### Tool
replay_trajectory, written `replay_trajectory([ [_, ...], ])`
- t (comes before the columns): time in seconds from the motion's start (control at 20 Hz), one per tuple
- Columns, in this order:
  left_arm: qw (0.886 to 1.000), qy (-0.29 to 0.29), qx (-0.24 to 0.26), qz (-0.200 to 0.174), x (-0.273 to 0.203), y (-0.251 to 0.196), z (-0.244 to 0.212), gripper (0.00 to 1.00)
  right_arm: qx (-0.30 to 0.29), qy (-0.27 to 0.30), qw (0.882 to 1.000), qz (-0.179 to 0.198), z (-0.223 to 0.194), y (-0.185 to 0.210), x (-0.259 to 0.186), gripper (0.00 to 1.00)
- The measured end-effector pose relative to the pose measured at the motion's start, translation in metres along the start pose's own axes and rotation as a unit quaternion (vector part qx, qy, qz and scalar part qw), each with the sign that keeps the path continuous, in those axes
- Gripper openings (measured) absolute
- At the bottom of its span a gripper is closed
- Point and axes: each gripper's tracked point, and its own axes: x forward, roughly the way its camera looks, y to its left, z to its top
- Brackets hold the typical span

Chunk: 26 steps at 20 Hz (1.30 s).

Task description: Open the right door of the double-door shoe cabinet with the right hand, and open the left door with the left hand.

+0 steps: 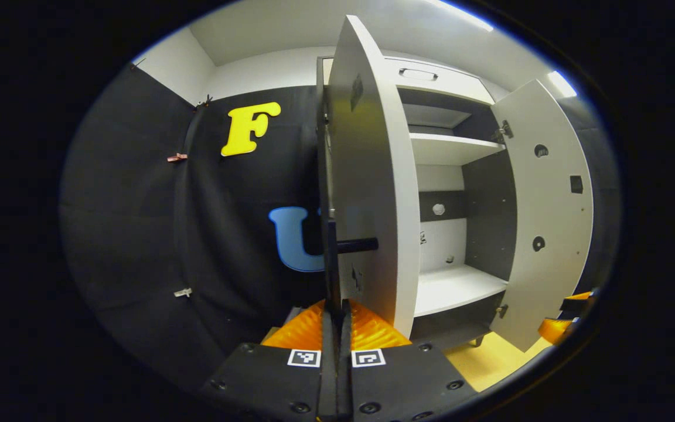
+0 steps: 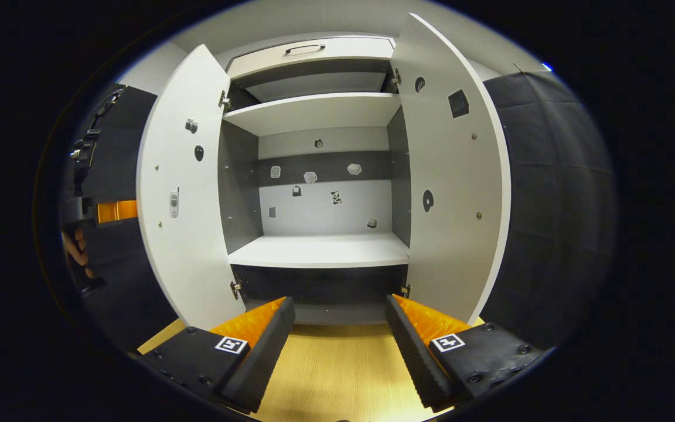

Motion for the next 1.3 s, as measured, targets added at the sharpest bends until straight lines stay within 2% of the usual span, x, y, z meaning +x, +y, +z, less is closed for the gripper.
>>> replay_trajectory([
  [0.05, 1.000, -0.006, -0.007, -0.004, 0.001, 0.010, 0.001, 0.02, -0.002, -0.001, 1.000, -0.003, 0.000, 0.000, 0.000, 0.98],
  [0.15, 0.999, 0.000, -0.047, -0.014, 0.003, 0.014, 0.000, 0.04, -0.002, -0.002, 1.000, -0.006, 0.003, -0.001, -0.003, 0.98],
  [0.3, 0.999, 0.000, -0.047, -0.026, 0.005, 0.015, -0.005, 0.05, -0.006, 0.003, 1.000, -0.009, 0.004, -0.001, -0.004, 0.98],
  [0.5, 0.998, -0.004, -0.051, -0.023, -0.004, 0.019, -0.005, 0.07, -0.014, -0.001, 1.000, -0.009, 0.013, -0.006, -0.007, 0.98],
  [0.75, 0.997, 0.007, -0.071, -0.005, -0.044, 0.025, -0.012, 0.05, -0.022, -0.006, 1.000, 0.003, 0.018, -0.021, -0.013, 0.98],
  [1.15, 0.996, 0.031, -0.084, 0.031, -0.112, -0.034, -0.016, 0.05, -0.004, -0.010, 1.000, 0.010, 0.030, -0.083, -0.061, 0.98],
  [1.25, 0.995, 0.024, -0.090, 0.031, -0.132, -0.052, -0.012, 0.10, -0.015, -0.018, 1.000, 0.007, 0.035, -0.105, -0.074, 0.98],
  [1.3, 0.995, 0.019, -0.093, 0.026, -0.141, -0.065, -0.009, 0.22, -0.018, -0.023, 1.000, 0.004, 0.040, -0.115, -0.080, 0.98],
])
